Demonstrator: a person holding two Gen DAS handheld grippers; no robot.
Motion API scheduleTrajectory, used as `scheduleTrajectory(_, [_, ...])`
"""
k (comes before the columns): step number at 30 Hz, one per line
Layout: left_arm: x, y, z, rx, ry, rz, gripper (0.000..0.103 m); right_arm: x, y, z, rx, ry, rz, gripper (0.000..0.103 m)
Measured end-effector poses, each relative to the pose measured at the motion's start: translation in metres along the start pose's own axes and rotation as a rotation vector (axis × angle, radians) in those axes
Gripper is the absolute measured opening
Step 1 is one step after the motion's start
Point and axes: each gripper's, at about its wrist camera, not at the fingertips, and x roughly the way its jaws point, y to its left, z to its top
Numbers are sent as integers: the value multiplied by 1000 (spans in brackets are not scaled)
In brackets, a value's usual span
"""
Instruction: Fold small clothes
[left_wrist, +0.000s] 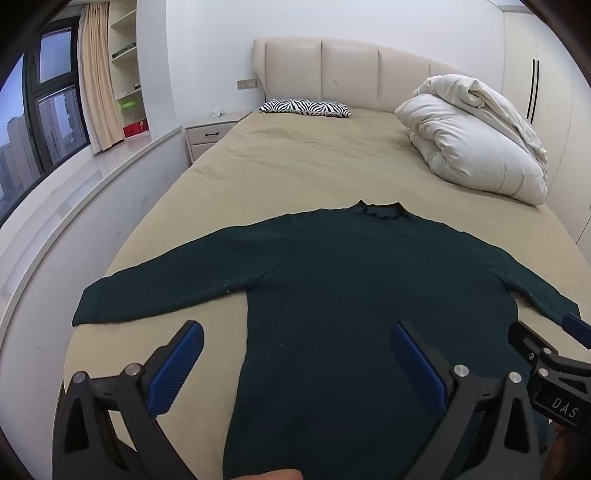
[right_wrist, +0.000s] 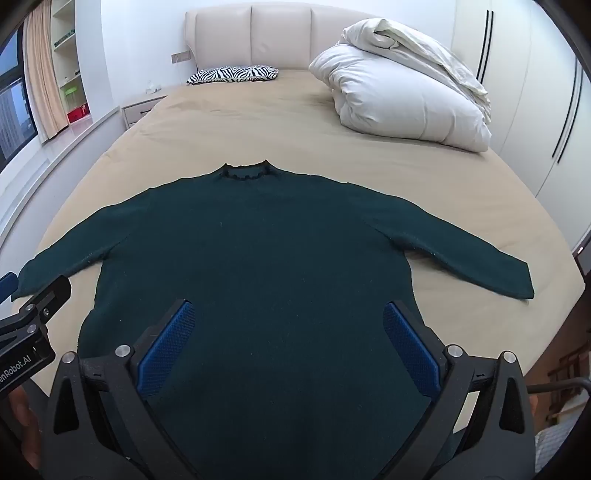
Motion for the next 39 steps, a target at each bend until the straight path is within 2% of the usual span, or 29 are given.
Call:
scheduleTrajectory(2, [1,5,1,-23,9,-28,103,1,0,0,0,4,1,103])
scheduleTrajectory(8, [-2,19,-7,-32,10,-28,103,3,2,-1,-4,6,4,103])
scheduleTrajectory(12, [7,10,-3,-30,17,-15,103,5,5,-4,-5,5,1,103])
scheduleTrajectory(39, [10,13,-3,-31,17,-9,103,11,4,-5,-6,26,14,103])
